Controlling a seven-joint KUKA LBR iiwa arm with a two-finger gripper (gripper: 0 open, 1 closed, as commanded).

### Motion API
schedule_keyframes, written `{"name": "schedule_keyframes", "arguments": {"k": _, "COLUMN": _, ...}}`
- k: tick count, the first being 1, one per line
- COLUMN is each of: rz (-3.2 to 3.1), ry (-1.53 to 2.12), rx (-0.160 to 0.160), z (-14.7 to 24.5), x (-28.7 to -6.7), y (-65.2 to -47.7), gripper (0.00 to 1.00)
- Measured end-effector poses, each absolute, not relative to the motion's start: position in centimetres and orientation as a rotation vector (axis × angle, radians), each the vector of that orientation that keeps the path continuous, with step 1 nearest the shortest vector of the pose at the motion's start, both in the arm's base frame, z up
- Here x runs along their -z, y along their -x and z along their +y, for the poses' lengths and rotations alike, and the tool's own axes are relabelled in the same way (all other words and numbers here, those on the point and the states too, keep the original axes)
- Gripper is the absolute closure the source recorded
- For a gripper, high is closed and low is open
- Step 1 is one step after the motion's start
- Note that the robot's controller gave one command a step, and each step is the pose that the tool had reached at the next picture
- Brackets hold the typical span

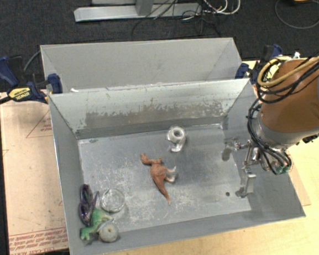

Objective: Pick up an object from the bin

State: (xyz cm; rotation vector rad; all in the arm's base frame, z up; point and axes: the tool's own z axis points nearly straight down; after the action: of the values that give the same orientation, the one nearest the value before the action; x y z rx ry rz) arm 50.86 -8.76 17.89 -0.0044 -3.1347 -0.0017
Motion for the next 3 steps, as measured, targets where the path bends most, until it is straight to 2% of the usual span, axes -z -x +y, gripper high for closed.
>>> {"name": "schedule_keyframes", "arguments": {"k": 1, "rz": -3.142, "ry": 0.000, "rx": 0.000, "z": -8.7, "x": -18.3, "y": -51.0, "gripper": 0.00}}
{"name": "schedule_keyframes", "arguments": {"k": 2, "rz": -3.136, "ry": -0.210, "rx": -0.001, "z": -5.8, "x": -14.9, "y": -53.5, "gripper": 0.00}}
{"name": "schedule_keyframes", "arguments": {"k": 3, "rz": -3.142, "ry": -0.143, "rx": 0.002, "z": -4.3, "x": -10.8, "y": -56.1, "gripper": 0.00}}
